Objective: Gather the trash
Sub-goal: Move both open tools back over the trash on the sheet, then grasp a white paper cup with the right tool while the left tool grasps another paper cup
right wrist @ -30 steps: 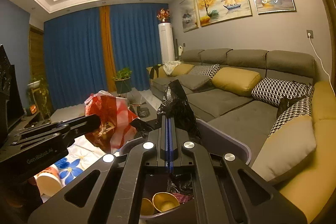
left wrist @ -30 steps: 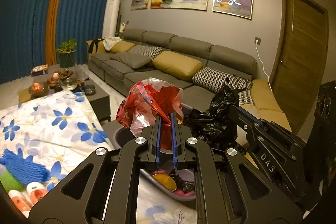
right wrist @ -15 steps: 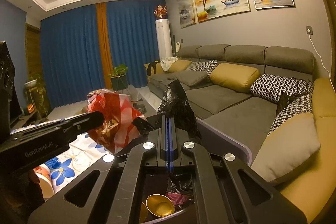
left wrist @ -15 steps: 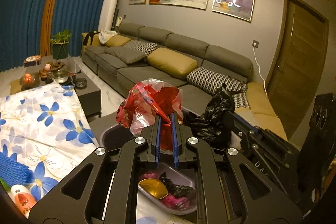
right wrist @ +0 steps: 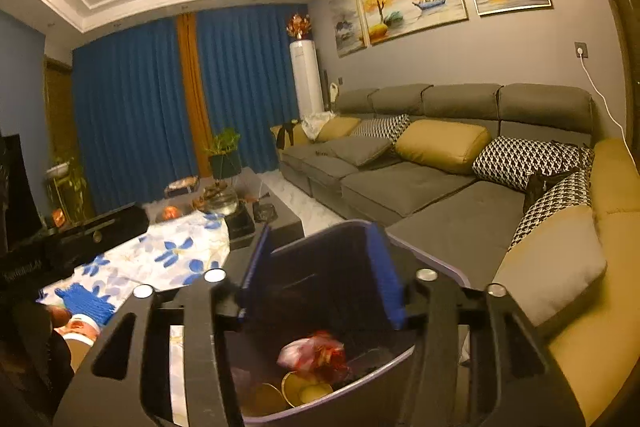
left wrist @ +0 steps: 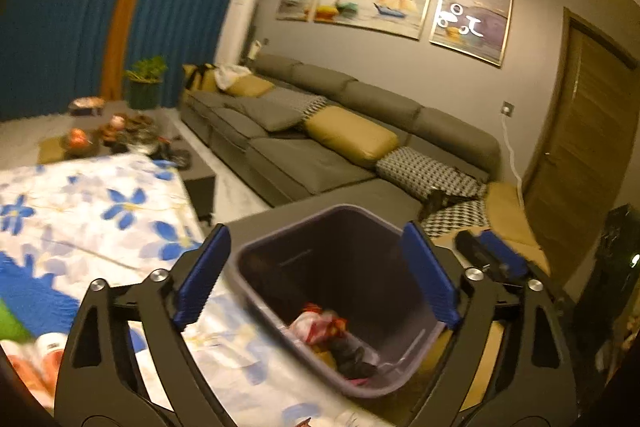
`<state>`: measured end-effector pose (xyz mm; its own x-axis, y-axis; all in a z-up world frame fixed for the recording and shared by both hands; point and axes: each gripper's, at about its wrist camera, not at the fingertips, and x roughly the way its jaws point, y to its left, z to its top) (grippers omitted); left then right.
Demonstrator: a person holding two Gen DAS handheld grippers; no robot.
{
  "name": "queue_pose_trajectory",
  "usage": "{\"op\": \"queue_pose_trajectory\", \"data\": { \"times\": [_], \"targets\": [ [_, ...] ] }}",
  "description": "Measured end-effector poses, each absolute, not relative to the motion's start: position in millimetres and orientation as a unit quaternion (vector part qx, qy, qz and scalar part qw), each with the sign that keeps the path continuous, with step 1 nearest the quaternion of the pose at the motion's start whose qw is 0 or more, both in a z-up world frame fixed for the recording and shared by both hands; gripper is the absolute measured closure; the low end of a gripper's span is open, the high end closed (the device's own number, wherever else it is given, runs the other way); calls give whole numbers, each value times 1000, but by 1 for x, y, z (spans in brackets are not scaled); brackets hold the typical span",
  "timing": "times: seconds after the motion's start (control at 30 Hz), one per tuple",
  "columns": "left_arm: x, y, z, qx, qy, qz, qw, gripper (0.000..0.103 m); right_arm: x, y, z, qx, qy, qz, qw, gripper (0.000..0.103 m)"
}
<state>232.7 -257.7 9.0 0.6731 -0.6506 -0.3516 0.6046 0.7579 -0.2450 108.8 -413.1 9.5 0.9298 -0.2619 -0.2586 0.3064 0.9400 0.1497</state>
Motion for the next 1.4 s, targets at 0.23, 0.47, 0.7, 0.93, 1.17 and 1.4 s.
{"op": "queue_pose_trajectory", "data": {
  "times": [0.23,0.47,0.7,0.93,1.17,1.4],
  "targets": [
    [189,-203,10,-26,175,-259,950,9,87,-382,13,95,110,-118,982,29],
    [156,-125,3,-44,176,-172,968,9,81,-323,3,77,136,-56,986,28],
    [130,-63,-7,-40,180,-91,979,9,81,-270,-7,68,164,3,984,28],
    [105,3,-15,-53,169,-26,984,9,94,-216,-23,54,194,39,979,28],
    [94,42,-19,-77,166,6,983,9,125,-184,-45,54,247,64,966,40],
    [93,45,-21,-80,162,-11,983,9,153,-171,-65,75,288,70,952,61]
  ]
}}
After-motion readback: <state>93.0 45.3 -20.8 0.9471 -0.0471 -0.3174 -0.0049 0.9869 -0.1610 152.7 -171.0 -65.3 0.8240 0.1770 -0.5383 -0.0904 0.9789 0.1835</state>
